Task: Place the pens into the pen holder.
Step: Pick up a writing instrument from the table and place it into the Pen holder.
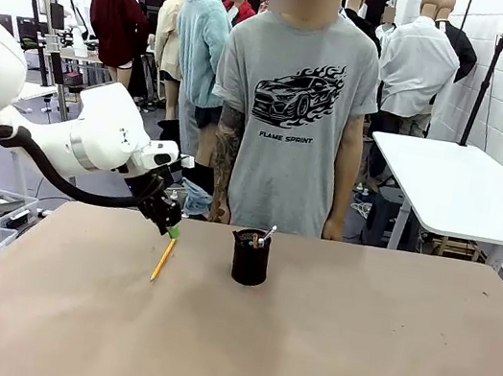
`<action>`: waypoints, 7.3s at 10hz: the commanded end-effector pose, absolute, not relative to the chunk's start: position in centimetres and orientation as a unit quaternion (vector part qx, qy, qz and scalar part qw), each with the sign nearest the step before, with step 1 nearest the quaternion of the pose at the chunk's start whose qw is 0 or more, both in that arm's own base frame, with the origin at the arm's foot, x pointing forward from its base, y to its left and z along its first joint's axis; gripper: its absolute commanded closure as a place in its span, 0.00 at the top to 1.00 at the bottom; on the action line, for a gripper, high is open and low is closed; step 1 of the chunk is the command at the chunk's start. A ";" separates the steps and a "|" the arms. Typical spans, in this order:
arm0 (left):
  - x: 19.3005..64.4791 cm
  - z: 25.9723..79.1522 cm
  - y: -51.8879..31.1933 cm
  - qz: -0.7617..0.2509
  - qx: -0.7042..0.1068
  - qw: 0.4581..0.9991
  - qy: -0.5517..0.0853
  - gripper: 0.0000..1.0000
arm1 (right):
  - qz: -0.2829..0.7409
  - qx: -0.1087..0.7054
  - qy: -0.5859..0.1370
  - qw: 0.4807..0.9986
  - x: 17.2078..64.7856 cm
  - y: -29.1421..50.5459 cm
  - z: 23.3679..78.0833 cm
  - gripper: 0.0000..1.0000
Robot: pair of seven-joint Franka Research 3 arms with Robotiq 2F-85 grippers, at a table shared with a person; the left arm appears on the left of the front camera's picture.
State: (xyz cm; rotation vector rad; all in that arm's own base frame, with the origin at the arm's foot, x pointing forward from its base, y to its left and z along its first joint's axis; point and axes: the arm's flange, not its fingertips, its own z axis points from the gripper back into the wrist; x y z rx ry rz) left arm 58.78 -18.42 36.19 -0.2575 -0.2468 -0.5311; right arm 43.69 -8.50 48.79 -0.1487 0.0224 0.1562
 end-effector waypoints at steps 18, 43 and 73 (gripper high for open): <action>59.2 29.6 -22.2 -0.264 0.000 0.964 -0.033 0.00 | 0.088 -0.085 0.013 0.992 43.6 -8.7 48.7 0.78; 65.6 34.8 -25.7 -0.508 -0.548 0.500 -0.438 0.00 | 0.088 -0.085 0.013 0.992 43.6 -8.7 48.7 0.78; 49.6 47.9 -1.6 -0.317 -0.079 0.929 -0.174 1.00 | 0.088 -0.085 0.013 0.992 43.6 -8.7 48.7 0.78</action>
